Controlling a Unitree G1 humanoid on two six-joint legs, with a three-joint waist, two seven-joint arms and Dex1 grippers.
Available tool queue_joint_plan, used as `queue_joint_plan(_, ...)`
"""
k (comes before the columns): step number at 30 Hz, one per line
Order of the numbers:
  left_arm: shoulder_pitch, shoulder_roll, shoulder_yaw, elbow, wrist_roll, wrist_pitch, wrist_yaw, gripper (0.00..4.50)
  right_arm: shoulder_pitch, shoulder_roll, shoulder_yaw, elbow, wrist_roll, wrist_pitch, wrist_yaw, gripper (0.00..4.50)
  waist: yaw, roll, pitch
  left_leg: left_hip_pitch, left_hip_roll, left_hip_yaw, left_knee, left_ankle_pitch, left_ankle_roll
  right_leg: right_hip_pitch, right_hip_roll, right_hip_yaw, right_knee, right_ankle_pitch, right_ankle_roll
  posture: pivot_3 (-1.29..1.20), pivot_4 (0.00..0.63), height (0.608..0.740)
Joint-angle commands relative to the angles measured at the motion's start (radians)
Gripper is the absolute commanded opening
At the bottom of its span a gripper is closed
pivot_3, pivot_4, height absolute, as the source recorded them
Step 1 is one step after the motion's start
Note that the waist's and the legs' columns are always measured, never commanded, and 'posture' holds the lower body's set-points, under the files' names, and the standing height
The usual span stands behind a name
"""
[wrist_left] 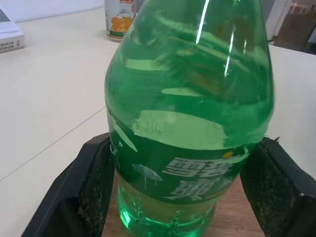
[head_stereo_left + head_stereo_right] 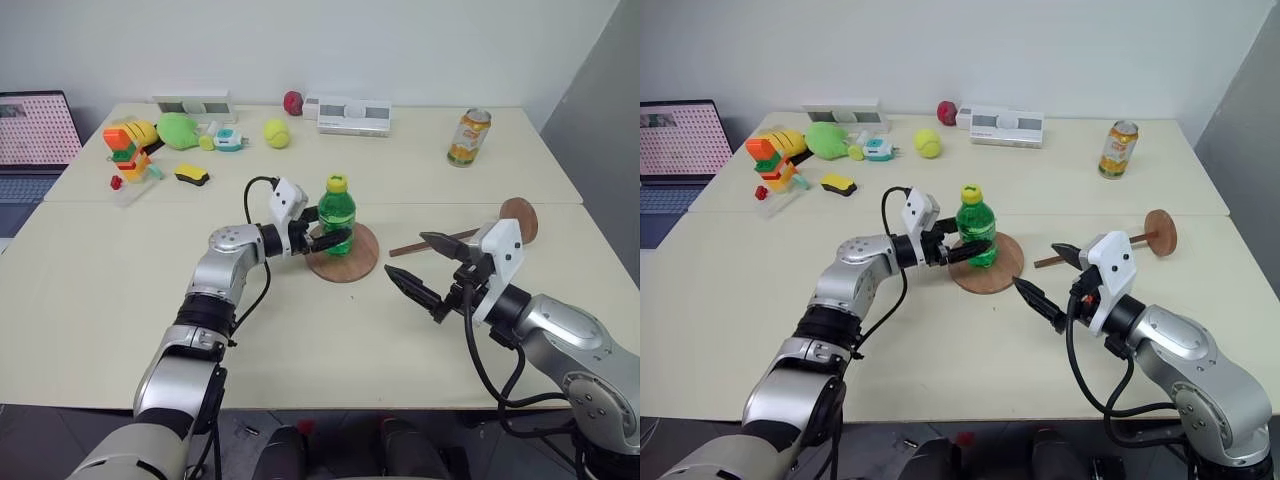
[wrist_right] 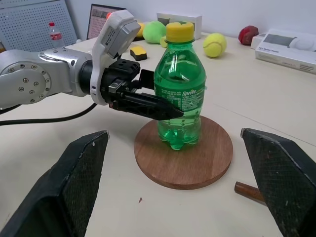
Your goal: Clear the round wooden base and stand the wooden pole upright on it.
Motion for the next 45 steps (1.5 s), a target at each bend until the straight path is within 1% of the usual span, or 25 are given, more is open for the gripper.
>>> queue_joint_plan(1,-0.023,-0.001,0.028,-0.015,-0.007,-0.021,-0.009,3.28,-0.023,0.001,0.002,-0.048,0.022,0.001,-0.016,4.5,0.0,0.0,0.0,0.0,0.0,0.0,0.0,0.0,0.0,0.0,0.0,0.0,0.0,0.0,0.0,0.0,0.15,0.74)
queue_joint_plan(4,-0.02,0.02,0.052,-0.041,-0.011,0.002,0.029,3.28,-0.025,0.001,0.006,-0.047,0.025,0.002,-0.022,4.5,0.0,0.0,0.0,0.0,0.0,0.0,0.0,0.0,0.0,0.0,0.0,0.0,0.0,0.0,0.0,0.0,0.15,0.74)
queue_joint_plan(8,-0.024,0.055,0.123,-0.064,-0.04,0.038,0.098,3.28,-0.025,0.002,0.009,-0.043,0.026,-0.001,-0.025,4.5,-0.005,0.0,0.0,0.0,0.0,0.0,0.0,0.0,0.0,-0.001,0.0,0.0,0.0,0.0,0.0,0.0,0.15,0.74)
queue_joint_plan(10,-0.024,0.094,0.199,-0.062,-0.046,0.048,0.19,3.28,-0.03,0.004,0.016,-0.038,0.025,-0.006,-0.021,4.5,-0.007,0.0,0.0,0.0,0.0,0.0,0.0,0.0,0.0,-0.002,0.0,0.0,0.001,0.0,0.0,0.0,0.15,0.74)
queue_joint_plan(13,-0.023,0.163,0.312,0.005,-0.008,0.001,0.405,3.28,-0.052,0.004,0.042,-0.019,0.024,-0.015,0.003,4.5,-0.012,-0.001,0.0,-0.001,0.001,0.0,0.0,0.0,0.0,-0.003,0.001,0.0,0.001,0.0,0.0,0.0,0.15,0.74)
queue_joint_plan(15,-0.016,0.193,0.345,0.048,0.022,-0.03,0.511,3.28,-0.064,0.001,0.053,-0.006,0.024,-0.018,0.019,4.5,-0.018,-0.001,0.0,-0.002,0.001,0.0,0.0,0.0,0.0,-0.005,0.001,0.002,0.002,0.0,0.0,0.0,0.15,0.74)
queue_joint_plan(17,-0.004,0.213,0.37,0.083,0.038,-0.051,0.581,3.28,-0.079,-0.003,0.061,0.013,0.022,-0.023,0.038,4.5,-0.016,-0.001,0.0,-0.002,0.001,-0.001,0.0,0.0,0.0,-0.005,0.001,0.001,0.002,0.0,0.0,0.0,0.15,0.74)
queue_joint_plan(19,0.001,0.215,0.375,0.096,0.046,-0.061,0.607,3.28,-0.086,-0.005,0.062,0.022,0.023,-0.026,0.048,4.5,-0.007,-0.001,0.0,-0.003,0.0,-0.001,0.0,0.0,0.0,-0.005,0.0,0.0,0.001,0.0,0.0,0.0,0.15,0.74)
queue_joint_plan(23,-0.007,0.219,0.425,0.2,0.058,-0.101,0.755,3.28,-0.113,-0.01,0.072,0.062,0.014,-0.04,0.082,4.5,0.014,-0.004,0.0,-0.006,-0.001,-0.002,0.002,0.0,-0.001,-0.005,-0.002,-0.002,0.0,0.0,0.0,0.0,0.15,0.74)
queue_joint_plan(25,-0.012,0.224,0.42,0.235,0.07,-0.131,0.784,3.28,-0.115,-0.009,0.074,0.068,0.013,-0.041,0.089,4.5,0.017,-0.006,0.0,-0.006,-0.001,-0.002,0.002,0.0,-0.001,-0.006,-0.002,-0.002,0.0,0.0,0.0,0.0,0.15,0.74)
queue_joint_plan(28,-0.019,0.224,0.423,0.274,0.07,-0.157,0.811,3.28,-0.116,-0.009,0.075,0.065,0.017,-0.038,0.091,4.5,0.017,-0.007,0.0,-0.006,-0.001,-0.002,0.002,0.001,-0.001,-0.006,-0.002,-0.002,0.001,0.0,0.0,0.0,0.15,0.74)
queue_joint_plan(31,-0.017,0.223,0.425,0.29,0.061,-0.173,0.804,3.28,-0.116,-0.007,0.072,0.059,0.021,-0.031,0.084,4.5,0.015,-0.007,0.0,-0.006,-0.001,-0.001,0.002,0.001,-0.001,-0.007,-0.002,-0.002,0.001,0.0,0.0,0.0,0.15,0.74)
queue_joint_plan(32,-0.015,0.223,0.425,0.289,0.059,-0.176,0.802,3.83,-0.117,-0.007,0.07,0.057,0.023,-0.028,0.081,4.5,0.014,-0.007,0.0,-0.006,-0.001,-0.001,0.002,0.001,-0.001,-0.007,-0.002,-0.002,0.002,0.0,0.0,0.0,0.15,0.74)
queue_joint_plan(35,-0.01,0.22,0.428,0.281,0.049,-0.176,0.795,4.37,-0.117,-0.006,0.068,0.056,0.026,-0.024,0.076,4.5,0.012,-0.007,0.0,-0.006,-0.001,-0.001,0.002,0.0,-0.001,-0.007,-0.001,-0.002,0.002,0.0,0.0,0.0,0.15,0.74)
queue_joint_plan(36,-0.006,0.22,0.429,0.272,0.045,-0.173,0.792,4.49,-0.116,-0.006,0.066,0.055,0.027,-0.022,0.074,4.5,0.011,-0.007,0.0,-0.006,-0.001,-0.001,0.002,0.001,-0.001,-0.007,-0.001,-0.002,0.002,0.0,0.0,0.0,0.15,0.74)
queue_joint_plan(37,-0.002,0.219,0.432,0.261,0.04,-0.169,0.79,4.49,-0.114,-0.006,0.066,0.054,0.027,-0.022,0.073,4.5,0.011,-0.007,0.0,-0.006,-0.001,-0.001,0.002,0.0,-0.001,-0.007,-0.001,-0.002,0.002,0.0,0.0,0.0,0.15,0.74)
queue_joint_plan(42,0.047,0.221,0.448,0.134,0.016,-0.113,0.8,4.49,-0.083,-0.004,0.057,0.046,0.023,-0.022,0.059,4.5,0.007,-0.007,0.0,-0.006,0.0,-0.001,0.002,0.001,-0.001,-0.007,-0.001,-0.002,0.002,0.0,0.0,0.0,0.15,0.74)
queue_joint_plan(45,0.126,0.214,0.455,-0.066,-0.01,-0.01,0.811,4.49,-0.044,-0.003,0.04,0.037,0.027,-0.021,0.045,4.5,0.005,-0.007,0.0,-0.006,0.0,-0.002,0.002,0.001,-0.001,-0.007,-0.002,-0.001,0.002,0.0,0.0,0.0,0.15,0.74)
